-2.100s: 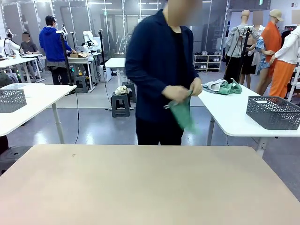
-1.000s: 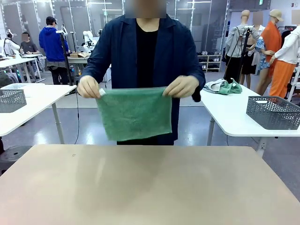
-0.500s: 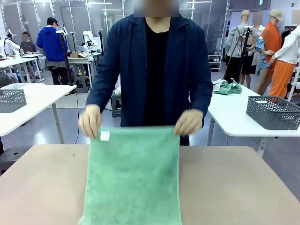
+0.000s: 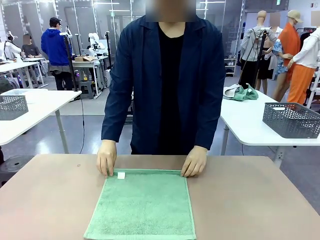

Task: Fold the towels and place them in the basket.
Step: When a person lays out a Towel with hook on the table, fold it in half twice.

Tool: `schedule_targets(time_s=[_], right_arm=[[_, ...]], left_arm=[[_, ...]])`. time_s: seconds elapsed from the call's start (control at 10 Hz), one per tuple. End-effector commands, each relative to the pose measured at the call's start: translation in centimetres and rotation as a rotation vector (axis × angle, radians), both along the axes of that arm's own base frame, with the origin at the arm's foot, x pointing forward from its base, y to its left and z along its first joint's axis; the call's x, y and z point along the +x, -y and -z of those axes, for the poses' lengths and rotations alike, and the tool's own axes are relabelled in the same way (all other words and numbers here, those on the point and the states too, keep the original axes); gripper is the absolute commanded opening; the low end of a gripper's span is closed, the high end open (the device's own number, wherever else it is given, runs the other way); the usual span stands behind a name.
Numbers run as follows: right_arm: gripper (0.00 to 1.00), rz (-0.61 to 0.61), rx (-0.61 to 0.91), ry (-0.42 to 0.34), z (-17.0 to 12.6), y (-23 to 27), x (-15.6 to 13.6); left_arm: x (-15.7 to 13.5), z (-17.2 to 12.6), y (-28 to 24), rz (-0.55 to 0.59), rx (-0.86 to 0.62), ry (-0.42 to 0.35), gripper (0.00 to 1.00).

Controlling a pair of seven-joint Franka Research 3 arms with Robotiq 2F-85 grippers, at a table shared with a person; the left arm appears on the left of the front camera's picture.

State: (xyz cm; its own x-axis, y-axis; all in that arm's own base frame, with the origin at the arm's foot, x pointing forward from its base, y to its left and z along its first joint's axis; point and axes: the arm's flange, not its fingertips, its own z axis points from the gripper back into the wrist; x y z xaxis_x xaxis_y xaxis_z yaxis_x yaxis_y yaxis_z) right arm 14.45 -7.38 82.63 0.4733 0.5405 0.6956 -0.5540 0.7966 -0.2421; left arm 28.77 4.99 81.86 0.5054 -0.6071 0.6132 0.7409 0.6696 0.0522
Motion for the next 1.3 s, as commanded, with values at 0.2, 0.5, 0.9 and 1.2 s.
schedule_targets(time_s=[0.2,0.5,0.9,1.2], right_arm=[[1.00,0.004,0.001,0.002,0.0,0.1,0.0],[1.00,0.004,0.001,0.002,0.0,0.1,0.0],[1.00,0.004,0.001,0.002,0.0,0.1,0.0],[1.00,-0.061,-0.050,-0.042,0.7,-2.5,2.0]], left_arm=[[-0.1,-0.2,0.2,0.004,-0.005,0.006,1.00],[-0.1,-0.2,0.2,0.004,-0.005,0.006,1.00],[-0.1,-0.2,0.2,0.004,-0.005,0.006,1.00],[1.3,1.0,2.4,0.063,0.043,-0.008,1.00]])
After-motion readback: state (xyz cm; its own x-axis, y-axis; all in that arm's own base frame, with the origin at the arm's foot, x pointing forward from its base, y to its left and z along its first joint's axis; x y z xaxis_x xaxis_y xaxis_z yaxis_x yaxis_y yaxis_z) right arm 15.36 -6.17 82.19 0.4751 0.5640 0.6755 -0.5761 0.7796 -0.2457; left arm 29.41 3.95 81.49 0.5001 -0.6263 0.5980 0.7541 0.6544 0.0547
